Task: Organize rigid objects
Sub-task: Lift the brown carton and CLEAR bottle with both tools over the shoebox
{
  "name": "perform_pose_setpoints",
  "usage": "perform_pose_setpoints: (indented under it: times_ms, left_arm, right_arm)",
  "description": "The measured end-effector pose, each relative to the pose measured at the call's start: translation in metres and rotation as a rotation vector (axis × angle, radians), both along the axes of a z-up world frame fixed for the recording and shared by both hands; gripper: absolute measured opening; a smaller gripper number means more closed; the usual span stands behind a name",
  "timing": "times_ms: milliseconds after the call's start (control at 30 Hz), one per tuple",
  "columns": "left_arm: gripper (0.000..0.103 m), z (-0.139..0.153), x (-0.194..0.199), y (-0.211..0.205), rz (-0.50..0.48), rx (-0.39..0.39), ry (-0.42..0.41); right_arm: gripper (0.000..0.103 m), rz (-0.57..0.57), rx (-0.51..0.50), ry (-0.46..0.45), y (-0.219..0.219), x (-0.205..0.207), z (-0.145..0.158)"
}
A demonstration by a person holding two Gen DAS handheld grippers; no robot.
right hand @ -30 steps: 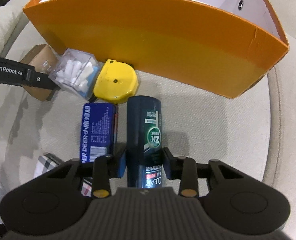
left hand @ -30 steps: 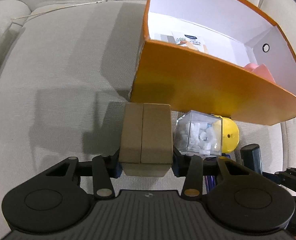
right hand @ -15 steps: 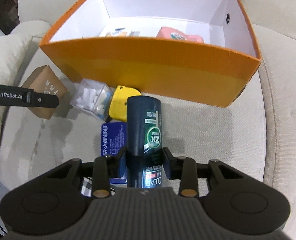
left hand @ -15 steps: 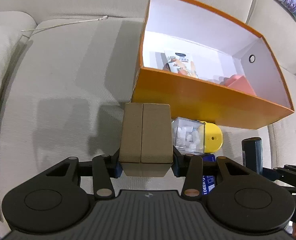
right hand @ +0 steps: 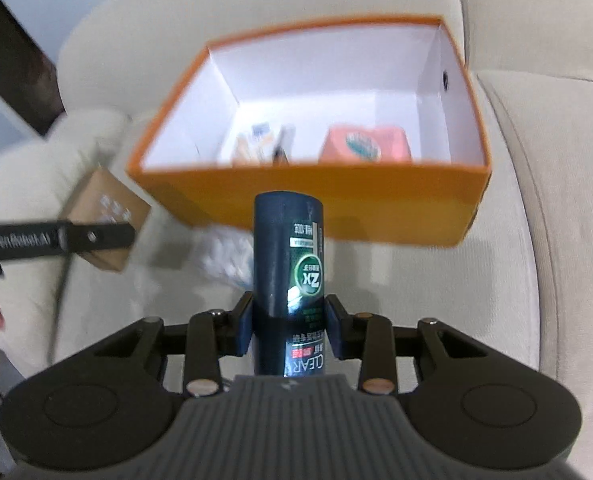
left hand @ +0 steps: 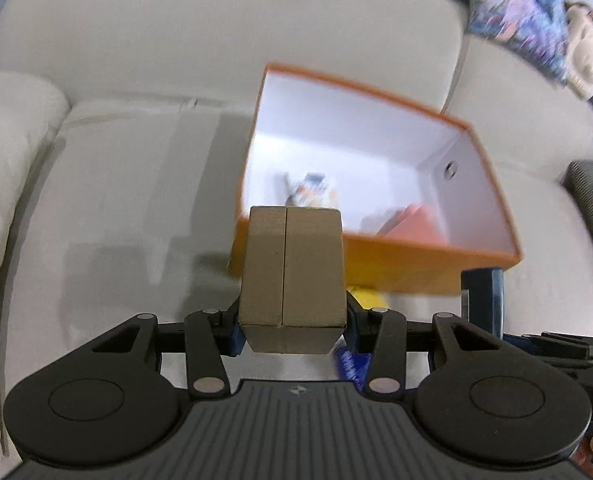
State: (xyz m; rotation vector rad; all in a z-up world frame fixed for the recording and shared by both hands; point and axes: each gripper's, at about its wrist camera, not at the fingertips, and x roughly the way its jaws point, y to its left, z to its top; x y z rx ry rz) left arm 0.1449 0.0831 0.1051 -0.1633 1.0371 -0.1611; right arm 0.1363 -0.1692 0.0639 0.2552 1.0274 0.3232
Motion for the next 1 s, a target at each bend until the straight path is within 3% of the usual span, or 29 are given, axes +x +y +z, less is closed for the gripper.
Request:
perform_pose_setpoints:
  times_ms: [233,433,800,1000]
  left_arm:
    - [0.051,0.031,0.012,-0.015,0.008,-0.039,-0.181]
    - [0.051,0.017,0.048,-0.028,0.009,-0.026,-0.235]
    - [0.051,-0.043,0.091,-0.033,0.023,-0.013,-0.141]
    - [0.051,-0.053,0.096,-0.046,0.018,0.086,-0.148]
  right_arm:
    - [0.038,-0.128,0.199,-0.157,-0.025,0.014,0.047]
    - [0.038,-0.221,0.243,-0.211,-0.031,0.06,0.058]
    - [0.038,-0.252,0.22,-0.13,-0.022,0.15,-0.002]
    - [0.038,-0.228,0.178,-0.074,-0.003,0.176,-0.028]
